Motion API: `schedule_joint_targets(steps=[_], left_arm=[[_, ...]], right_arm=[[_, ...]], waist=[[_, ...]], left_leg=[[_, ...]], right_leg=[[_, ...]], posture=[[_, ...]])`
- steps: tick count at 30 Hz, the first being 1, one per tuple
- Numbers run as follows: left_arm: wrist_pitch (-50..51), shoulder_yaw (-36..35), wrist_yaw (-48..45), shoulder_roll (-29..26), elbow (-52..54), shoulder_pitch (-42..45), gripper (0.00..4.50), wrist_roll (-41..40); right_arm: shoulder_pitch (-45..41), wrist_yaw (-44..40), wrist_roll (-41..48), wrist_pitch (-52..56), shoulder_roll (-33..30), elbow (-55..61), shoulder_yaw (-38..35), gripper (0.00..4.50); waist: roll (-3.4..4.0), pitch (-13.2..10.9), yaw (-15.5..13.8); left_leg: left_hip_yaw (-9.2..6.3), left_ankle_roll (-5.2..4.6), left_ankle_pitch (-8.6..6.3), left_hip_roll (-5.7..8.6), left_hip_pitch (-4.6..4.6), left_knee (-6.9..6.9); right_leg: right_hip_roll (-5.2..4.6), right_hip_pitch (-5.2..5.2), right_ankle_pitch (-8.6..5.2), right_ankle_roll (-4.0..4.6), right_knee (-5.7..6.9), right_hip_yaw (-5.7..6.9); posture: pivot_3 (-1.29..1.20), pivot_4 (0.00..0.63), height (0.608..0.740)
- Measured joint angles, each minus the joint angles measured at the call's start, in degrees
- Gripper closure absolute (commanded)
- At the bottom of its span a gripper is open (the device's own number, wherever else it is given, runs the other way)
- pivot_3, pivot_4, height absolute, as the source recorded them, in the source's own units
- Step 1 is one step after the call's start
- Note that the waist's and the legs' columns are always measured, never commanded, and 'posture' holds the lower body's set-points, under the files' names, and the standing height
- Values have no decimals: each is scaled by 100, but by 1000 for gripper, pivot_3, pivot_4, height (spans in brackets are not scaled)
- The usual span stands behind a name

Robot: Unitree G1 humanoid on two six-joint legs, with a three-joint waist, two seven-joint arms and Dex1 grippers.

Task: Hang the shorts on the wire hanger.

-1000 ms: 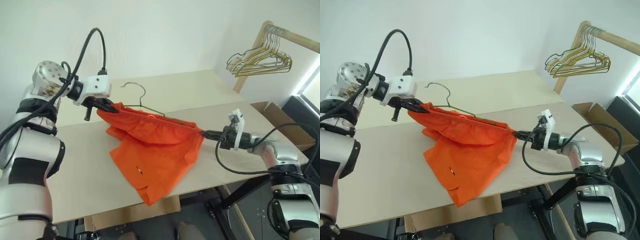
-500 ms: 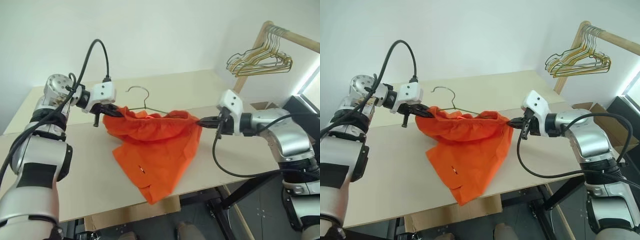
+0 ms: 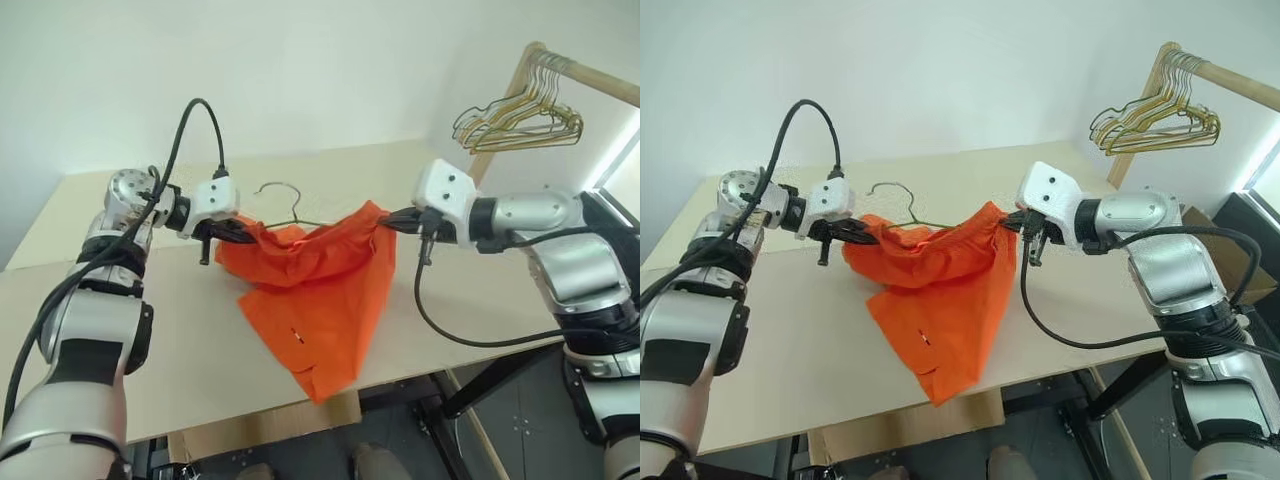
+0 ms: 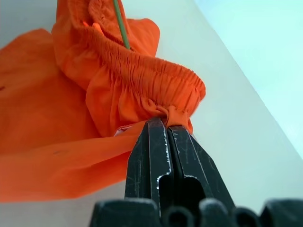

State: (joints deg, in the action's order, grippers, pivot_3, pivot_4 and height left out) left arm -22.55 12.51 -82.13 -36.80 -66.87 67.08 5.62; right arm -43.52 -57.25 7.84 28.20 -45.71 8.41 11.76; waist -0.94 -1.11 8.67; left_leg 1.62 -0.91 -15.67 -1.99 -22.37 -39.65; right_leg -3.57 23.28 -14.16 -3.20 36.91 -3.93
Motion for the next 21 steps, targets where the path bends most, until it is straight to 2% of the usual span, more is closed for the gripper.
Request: schedule_joint_targets(steps=[9,21], left_arm=[[-27,4,301,96,-8,-65,4500,328],[-45,-371,99,444,61,-76,4500,-51]], right_arm=[[132,43,-112,-786,153,-9,-21,4476],[253,250,-937,-2173,387,-226,185,4476]], waist=[[0,0,16],[0,0,26]], left_leg=[[3,-1,-1,0,2,-4],[8,-2,-1,1,1,-7]], right_leg=[[0,-1,0,0,-4,0],[0,-2,0,0,-4,0]], posture=[[-133,0,740],[-136,0,740]])
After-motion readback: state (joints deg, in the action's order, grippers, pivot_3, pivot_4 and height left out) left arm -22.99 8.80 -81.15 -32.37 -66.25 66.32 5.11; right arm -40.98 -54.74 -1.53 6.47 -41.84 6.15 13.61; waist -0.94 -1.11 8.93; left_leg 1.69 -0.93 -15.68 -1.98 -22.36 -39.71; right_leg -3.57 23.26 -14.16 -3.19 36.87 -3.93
